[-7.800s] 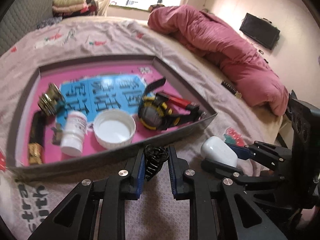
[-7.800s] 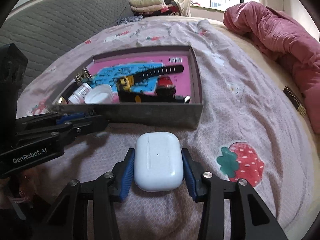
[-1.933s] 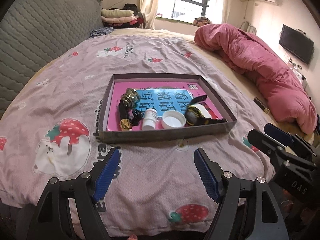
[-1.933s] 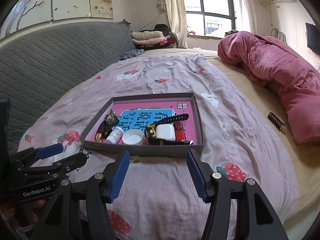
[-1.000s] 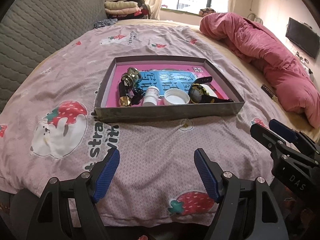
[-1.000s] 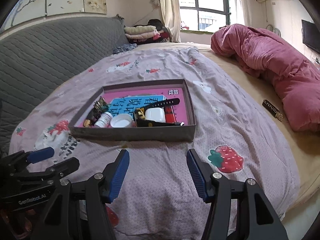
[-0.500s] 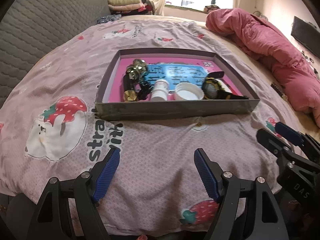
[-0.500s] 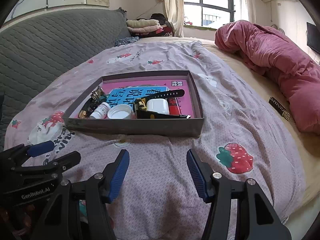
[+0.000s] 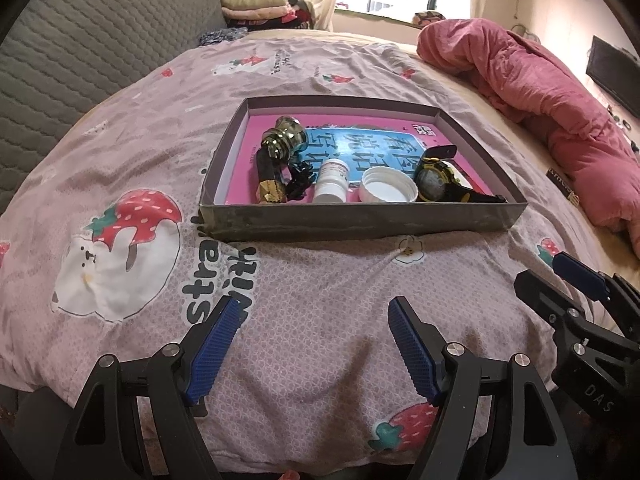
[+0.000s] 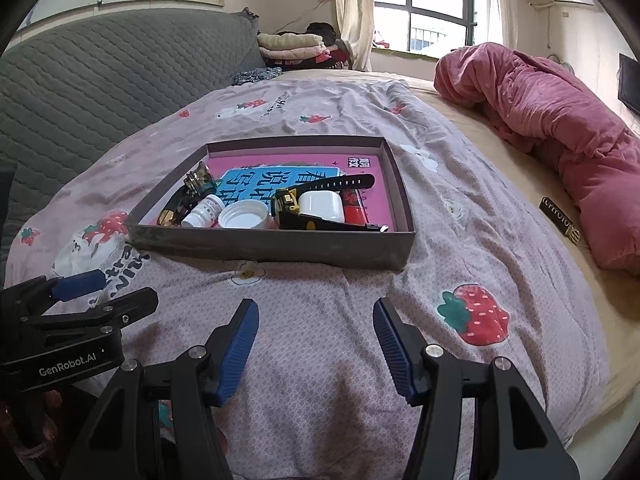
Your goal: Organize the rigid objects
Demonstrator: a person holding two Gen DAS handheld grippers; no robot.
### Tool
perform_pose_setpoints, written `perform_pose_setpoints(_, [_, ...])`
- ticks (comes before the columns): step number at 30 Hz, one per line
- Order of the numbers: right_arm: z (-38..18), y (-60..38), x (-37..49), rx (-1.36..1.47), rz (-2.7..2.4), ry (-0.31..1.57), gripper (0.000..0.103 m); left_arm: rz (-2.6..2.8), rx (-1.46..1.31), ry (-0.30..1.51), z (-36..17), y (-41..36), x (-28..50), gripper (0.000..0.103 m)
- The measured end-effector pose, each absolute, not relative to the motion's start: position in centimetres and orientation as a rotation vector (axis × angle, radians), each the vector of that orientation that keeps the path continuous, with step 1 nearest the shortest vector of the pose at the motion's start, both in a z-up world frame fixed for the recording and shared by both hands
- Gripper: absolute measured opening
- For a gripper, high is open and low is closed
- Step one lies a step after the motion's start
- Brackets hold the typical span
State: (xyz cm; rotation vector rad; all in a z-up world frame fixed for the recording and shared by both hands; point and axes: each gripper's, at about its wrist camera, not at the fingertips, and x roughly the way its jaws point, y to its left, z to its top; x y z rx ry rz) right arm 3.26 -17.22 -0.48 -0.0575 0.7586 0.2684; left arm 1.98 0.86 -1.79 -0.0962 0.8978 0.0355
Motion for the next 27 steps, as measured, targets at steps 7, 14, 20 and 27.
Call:
perform_pose_setpoints(7, [-0.3,-16.7,3.1,-0.077,0.278,0.748,0.059,0.04,-0.102,0.899,-1.7,1.0,1.9,0.078])
perform_pose_setpoints(14, [-0.4,-16.7,3.3,-0.078,0.276,0.758,0.059,0.054,-0.093,0.9,-1.7,1.1,2.1,0.078])
perform_pose_setpoints(20, [-0.6,-16.5,3.3,-0.089,0.283,0.763,0.059,0.068,-0.097,0.915,-2.1,1.5,2.4,0.078])
perform_pose_setpoints(27, [-0.6,-16.2,3.5,-0.1,0.286,0.761,0.059,0.063,-0.115,0.915,-2.3,2.3,3.2,0.078])
